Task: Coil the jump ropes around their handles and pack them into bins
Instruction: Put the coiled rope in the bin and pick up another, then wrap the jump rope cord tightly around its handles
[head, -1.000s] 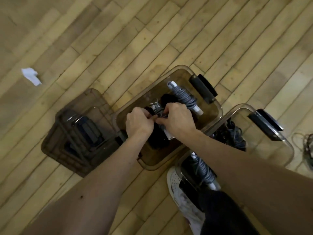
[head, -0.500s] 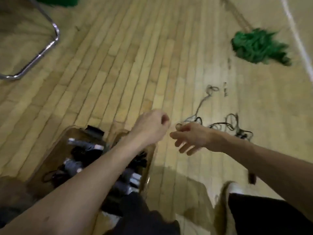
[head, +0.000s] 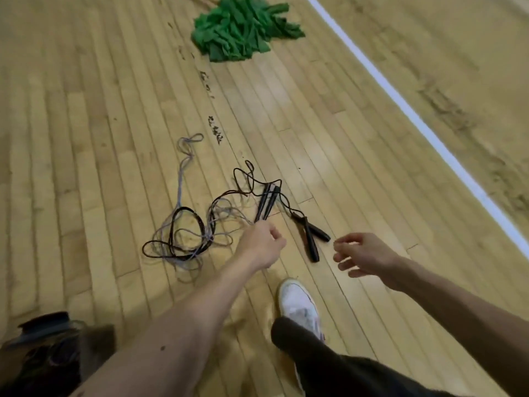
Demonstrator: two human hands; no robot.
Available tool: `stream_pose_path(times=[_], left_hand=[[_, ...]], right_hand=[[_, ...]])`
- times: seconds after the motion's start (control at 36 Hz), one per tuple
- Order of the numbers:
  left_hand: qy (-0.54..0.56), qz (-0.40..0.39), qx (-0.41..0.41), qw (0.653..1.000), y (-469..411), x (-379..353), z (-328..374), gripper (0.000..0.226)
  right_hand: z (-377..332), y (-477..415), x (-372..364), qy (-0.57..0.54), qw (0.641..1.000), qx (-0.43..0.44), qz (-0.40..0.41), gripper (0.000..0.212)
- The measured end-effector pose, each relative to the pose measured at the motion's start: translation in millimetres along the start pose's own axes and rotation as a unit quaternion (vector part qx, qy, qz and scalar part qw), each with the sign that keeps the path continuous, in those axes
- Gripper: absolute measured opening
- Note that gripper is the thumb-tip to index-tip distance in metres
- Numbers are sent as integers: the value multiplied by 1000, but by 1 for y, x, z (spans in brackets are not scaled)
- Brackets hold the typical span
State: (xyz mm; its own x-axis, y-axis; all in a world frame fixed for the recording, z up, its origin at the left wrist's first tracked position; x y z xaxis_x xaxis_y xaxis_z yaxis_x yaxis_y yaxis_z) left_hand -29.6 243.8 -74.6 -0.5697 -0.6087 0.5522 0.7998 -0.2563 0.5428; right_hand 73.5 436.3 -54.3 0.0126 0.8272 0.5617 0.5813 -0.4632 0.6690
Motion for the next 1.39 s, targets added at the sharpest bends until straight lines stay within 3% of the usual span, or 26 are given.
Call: stream_pose_path(times=[0.11, 0.22, 0.33, 0.39, 0.47, 0.53, 0.61, 0.72, 0.86, 1.0, 1.14, 1.25, 1.39], left_hand=[[73, -1, 74, 995, -50, -44, -16, 10], [154, -10, 150, 977, -86, -89, -30, 11], [205, -39, 204, 957, -120, -141, -48, 45], [237, -56, 226, 943, -131, -162, -56, 65], [287, -47, 218, 932, -144, -183, -64, 72], [299, -25, 208, 931, -149, -189, -69, 64], [279, -24, 218, 935, -145, -192, -75, 32], [299, -12, 229, 926, -135, -171, -73, 29], [333, 21, 173, 927, -115, -101, -31, 23], [374, 83, 48, 922, -66, 34, 66, 15], [381, 96, -100, 914, 33, 164, 163, 8], [356, 149, -194, 902, 117, 244, 206, 24], [192, 261, -350, 879, 241, 304, 236, 16]], right_hand=[[23, -73, -24, 30, 999, -11, 17, 24], [18, -129, -46, 131, 991, 28, 26, 43], [31, -181, -81, 234, 969, 77, 34, 80], [44, -196, -98, 287, 954, 87, 32, 76], [58, -207, -114, 352, 930, 94, 51, 61], [66, -208, -125, 349, 931, 93, 45, 59], [67, -197, -144, 273, 953, 129, -14, 64], [41, -166, -140, 201, 963, 177, -37, 57], [-8, -128, -114, 141, 974, 171, -51, 50], [-113, -51, -53, -11, 971, 218, -101, 12], [-221, 68, 15, -88, 932, 319, -148, 4], [-274, 168, 50, -129, 896, 387, -173, 6], [-293, 283, 69, -146, 858, 441, -222, 11]])
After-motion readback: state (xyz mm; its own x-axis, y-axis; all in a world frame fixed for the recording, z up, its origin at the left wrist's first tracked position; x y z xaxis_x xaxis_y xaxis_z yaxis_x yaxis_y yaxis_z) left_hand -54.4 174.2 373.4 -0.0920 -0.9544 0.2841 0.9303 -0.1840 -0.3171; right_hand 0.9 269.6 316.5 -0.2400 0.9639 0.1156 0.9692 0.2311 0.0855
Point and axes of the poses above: each hand's wrist, its own y-axis away from the middle knuckle, its own x-axis out of the back of the hand, z = x × y, the point moved 9 cm from there along -y, towards the middle knuckle, and after that the axes turned 7 degrees about z, right-handed, at the moved point
